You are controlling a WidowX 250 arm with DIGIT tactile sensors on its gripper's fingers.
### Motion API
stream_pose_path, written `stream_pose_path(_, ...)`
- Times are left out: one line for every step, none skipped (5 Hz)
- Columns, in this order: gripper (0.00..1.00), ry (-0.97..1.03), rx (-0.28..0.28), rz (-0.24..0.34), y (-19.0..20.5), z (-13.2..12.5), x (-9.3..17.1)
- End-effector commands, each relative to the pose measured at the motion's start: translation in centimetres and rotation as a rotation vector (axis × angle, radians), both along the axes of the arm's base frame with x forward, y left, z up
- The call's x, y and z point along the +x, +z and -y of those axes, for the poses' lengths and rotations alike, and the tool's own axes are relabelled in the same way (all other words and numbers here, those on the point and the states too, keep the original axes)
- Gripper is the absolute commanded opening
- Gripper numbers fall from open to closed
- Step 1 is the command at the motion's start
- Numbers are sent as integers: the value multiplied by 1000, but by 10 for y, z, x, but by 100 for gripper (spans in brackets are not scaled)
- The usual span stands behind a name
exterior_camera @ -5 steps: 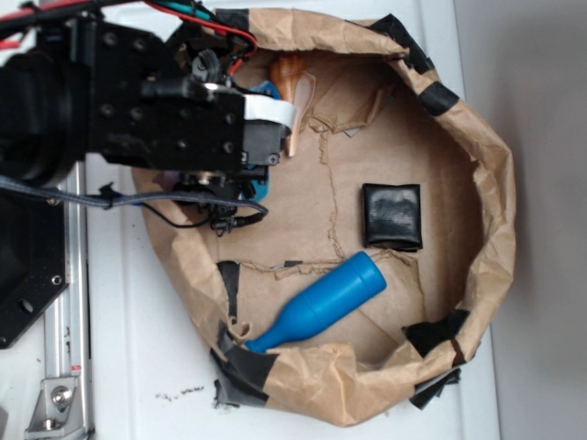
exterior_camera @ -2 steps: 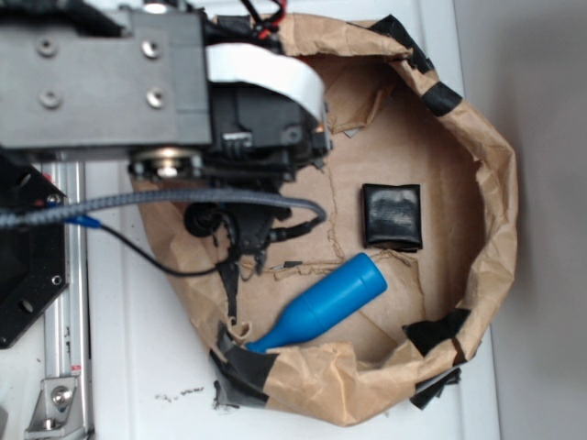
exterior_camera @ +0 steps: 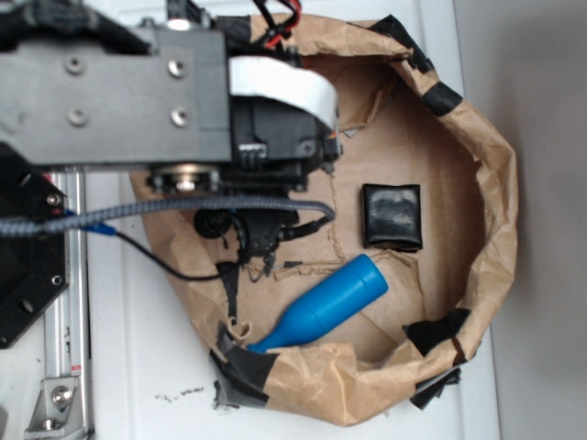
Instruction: Grab the blue sponge.
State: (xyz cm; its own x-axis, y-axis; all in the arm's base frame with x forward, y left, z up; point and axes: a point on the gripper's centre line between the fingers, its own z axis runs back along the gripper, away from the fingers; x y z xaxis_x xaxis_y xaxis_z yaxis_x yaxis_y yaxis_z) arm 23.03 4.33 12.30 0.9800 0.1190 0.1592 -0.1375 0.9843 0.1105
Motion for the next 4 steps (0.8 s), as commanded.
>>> stream_pose_path(100, 276, -64, -43, -22, -42, -19)
stream_pose_path(100, 301, -41, -82, -42, -50, -22)
stream_pose_path(100, 300, -97, -146, -48, -60, -26)
stream_pose_path(100, 374, -103, -123, -45, -69, -36)
